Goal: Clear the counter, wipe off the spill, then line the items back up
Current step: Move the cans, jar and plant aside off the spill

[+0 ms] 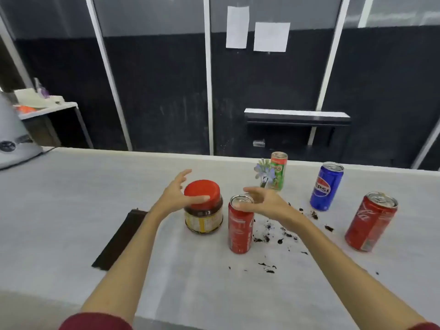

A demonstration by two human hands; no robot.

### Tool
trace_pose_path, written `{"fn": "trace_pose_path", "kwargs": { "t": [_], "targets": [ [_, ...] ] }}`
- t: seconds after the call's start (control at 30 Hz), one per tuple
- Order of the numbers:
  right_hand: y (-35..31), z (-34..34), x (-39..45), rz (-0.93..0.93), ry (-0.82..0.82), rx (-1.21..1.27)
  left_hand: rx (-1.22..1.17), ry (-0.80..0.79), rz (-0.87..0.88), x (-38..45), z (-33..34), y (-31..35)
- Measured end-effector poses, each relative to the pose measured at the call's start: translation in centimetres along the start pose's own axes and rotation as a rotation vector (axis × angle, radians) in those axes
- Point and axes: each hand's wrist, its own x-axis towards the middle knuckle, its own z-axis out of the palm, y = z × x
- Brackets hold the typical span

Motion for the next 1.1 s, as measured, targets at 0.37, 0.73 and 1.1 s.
{"fn": "trace_pose_path", "kwargs": {
  "t": [0.37,0.73,1.1],
  "targets": [
    [1.1,1.5,-0.7,-0.074,0.039,0.129,-0.212,0.091,0.098,0.5,2.9,-3.3],
    [-0.1,2.6,-0.6,-0.146,0.162,0.158,-0.336,0.369,0.090,-1.5,1.6,-0.8],
    [-10.4,11.7,7.2,-0.233,0.122,0.199,-0.272,0.577,0.071,-4.8,-15.2,-5.9]
  ]
}}
